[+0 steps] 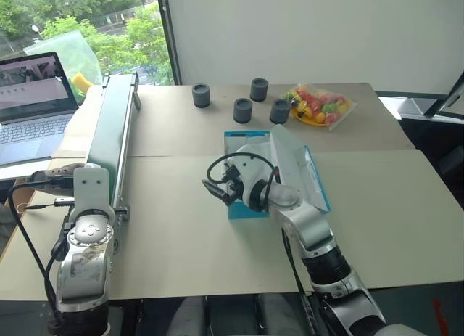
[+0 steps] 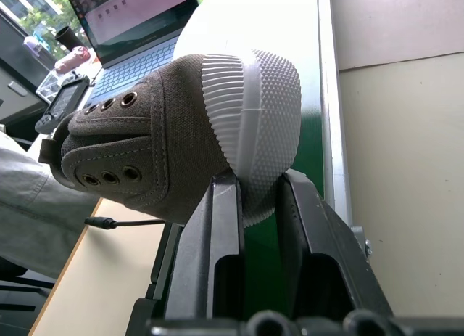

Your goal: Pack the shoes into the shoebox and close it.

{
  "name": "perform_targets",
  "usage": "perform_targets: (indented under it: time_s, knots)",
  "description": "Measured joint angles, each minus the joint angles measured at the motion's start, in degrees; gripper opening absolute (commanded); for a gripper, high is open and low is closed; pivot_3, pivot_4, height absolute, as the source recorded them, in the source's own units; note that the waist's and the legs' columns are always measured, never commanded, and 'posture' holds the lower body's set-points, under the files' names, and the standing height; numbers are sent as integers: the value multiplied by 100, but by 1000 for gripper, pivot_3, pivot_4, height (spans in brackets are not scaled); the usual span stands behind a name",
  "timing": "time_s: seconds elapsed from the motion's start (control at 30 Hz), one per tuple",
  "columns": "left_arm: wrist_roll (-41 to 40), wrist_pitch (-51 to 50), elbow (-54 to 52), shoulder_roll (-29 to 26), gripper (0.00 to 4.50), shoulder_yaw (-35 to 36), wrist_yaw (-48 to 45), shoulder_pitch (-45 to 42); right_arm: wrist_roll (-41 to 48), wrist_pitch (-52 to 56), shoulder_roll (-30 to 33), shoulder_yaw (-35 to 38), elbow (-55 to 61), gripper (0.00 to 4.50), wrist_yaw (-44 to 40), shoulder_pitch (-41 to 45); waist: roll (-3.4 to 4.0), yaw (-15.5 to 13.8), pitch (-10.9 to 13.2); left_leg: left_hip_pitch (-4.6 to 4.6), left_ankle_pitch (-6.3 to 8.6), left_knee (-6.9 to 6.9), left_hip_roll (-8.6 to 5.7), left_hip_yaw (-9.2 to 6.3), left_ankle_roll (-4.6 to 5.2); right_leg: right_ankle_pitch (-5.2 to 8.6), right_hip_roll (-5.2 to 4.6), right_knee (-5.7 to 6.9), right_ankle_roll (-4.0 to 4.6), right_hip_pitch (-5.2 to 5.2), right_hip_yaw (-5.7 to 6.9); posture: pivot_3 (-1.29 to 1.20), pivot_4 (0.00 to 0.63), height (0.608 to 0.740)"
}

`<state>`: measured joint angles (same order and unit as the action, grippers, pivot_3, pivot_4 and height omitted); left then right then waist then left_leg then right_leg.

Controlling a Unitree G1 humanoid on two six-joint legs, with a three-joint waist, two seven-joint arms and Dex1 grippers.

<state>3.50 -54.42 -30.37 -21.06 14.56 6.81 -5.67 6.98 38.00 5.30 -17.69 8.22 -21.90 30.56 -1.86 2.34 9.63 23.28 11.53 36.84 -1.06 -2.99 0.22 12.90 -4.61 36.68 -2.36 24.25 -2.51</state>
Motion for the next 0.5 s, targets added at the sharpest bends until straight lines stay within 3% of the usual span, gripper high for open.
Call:
perform_targets:
  time_s: [0.07, 0.2, 0.3, 0.4, 0.5]
  knots:
    - [96, 198, 44, -13, 200, -13, 16, -27, 0, 0, 2, 16, 0, 4500, 0, 0, 0, -2, 0, 1, 0, 0, 0, 0, 0, 0, 0, 0, 0, 1, 1, 0, 150, 740]
    - [1265, 1332, -79, -971, 200, -549, 369, -176, 4, 0, 8, 41, -52, 4500, -39, 1, -22, -9, 9, 8, 0, -1, 2, -1, -3, -5, 7, -5, 8, 8, 0, 0, 150, 740]
    - [1984, 2113, -476, -1347, 200, -889, 459, -365, 273, 171, -189, 306, -193, 4500, -67, 119, -22, -13, 10, 6, 2, -4, 3, 1, -4, -5, -2, -11, 7, 4, -1, 0, 150, 740]
    - [2308, 2865, -601, -1498, 200, -1526, 136, -153, 984, 776, -520, 1138, -440, 4500, -51, 695, -18, -1, 12, 6, 2, -6, 5, 2, -4, -5, -3, -3, 8, 9, -4, 0, 150, 740]
    - [2053, 3610, -659, -1549, 200, -1866, -553, 743, 2279, 1855, -501, 2522, -1040, 4500, -117, 1730, -15, 34, 13, 6, 4, -17, 15, 3, -6, -3, -3, -5, 15, 15, -4, 0, 150, 740]
